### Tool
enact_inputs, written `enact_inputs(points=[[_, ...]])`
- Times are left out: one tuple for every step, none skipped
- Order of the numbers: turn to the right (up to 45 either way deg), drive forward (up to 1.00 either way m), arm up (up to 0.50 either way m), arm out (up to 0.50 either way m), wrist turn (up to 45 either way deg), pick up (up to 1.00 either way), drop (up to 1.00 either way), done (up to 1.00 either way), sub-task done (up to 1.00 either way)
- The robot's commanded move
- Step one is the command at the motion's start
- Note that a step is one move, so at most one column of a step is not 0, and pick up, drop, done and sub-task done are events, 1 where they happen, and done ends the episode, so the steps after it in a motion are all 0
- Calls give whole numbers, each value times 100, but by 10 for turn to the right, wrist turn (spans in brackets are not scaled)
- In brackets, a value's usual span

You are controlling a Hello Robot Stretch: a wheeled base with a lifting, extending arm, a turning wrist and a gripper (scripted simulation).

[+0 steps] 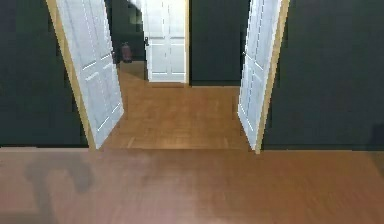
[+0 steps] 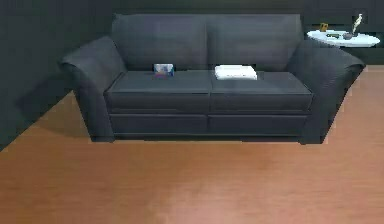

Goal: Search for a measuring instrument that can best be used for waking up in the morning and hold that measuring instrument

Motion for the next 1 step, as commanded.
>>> enact_inputs(points=[[0, 60, 0, 0, 0, 0, 0, 0, 0]])
